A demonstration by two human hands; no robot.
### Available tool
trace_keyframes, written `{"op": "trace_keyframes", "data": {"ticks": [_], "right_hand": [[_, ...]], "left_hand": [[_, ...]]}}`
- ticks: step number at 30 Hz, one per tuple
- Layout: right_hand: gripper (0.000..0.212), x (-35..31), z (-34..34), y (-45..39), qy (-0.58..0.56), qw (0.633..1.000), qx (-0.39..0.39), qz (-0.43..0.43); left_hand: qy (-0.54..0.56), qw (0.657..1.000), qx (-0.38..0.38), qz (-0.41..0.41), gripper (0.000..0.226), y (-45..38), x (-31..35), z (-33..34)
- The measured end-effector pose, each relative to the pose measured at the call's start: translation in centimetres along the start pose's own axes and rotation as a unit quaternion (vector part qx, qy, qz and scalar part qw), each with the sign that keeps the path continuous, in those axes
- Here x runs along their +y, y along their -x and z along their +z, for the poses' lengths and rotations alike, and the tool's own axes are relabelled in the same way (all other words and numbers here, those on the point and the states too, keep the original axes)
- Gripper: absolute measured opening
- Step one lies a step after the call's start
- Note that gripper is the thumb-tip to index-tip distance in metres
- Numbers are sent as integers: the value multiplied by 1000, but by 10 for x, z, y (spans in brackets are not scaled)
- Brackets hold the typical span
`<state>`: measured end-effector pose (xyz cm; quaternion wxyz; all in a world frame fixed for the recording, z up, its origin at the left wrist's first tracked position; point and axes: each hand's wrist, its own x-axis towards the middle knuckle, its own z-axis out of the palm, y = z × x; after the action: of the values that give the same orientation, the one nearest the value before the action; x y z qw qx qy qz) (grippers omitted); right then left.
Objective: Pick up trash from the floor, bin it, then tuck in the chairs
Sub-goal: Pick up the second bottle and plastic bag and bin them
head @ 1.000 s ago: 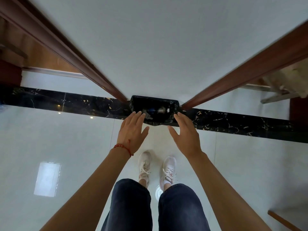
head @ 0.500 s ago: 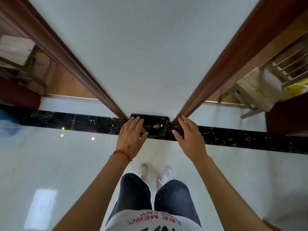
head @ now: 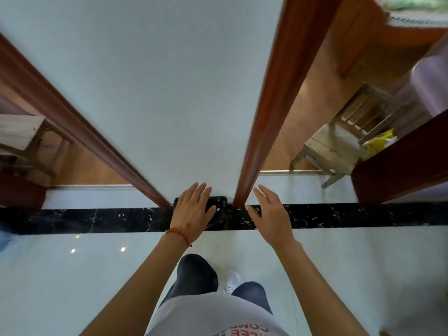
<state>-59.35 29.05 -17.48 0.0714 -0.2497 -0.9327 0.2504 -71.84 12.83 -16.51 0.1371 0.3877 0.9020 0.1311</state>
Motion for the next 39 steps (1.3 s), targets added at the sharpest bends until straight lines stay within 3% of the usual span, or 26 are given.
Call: {"op": "trace_keyframes", "data": {"ticks": [4, 11, 21, 34, 39], "right_hand": [[52, 7, -10, 5, 18, 999, 18, 40], [45, 8, -23, 24, 39, 980, 92, 175], [54, -10, -13, 103, 27, 894, 160, 418], [53, -58, -2, 276, -14, 702, 298, 646], [51, -97, 15, 348, -22, 611, 361, 704]], "left_hand": [[-8, 998, -16, 54, 52, -19, 13, -8], [-45, 976, -97, 192, 58, -66, 37, -15], [-109, 885, -181, 414, 54, -82, 90, 10], [-109, 711, -238, 653, 54, 40, 190, 60], [-123, 643, -248, 715, 77, 112, 206, 75]]}}
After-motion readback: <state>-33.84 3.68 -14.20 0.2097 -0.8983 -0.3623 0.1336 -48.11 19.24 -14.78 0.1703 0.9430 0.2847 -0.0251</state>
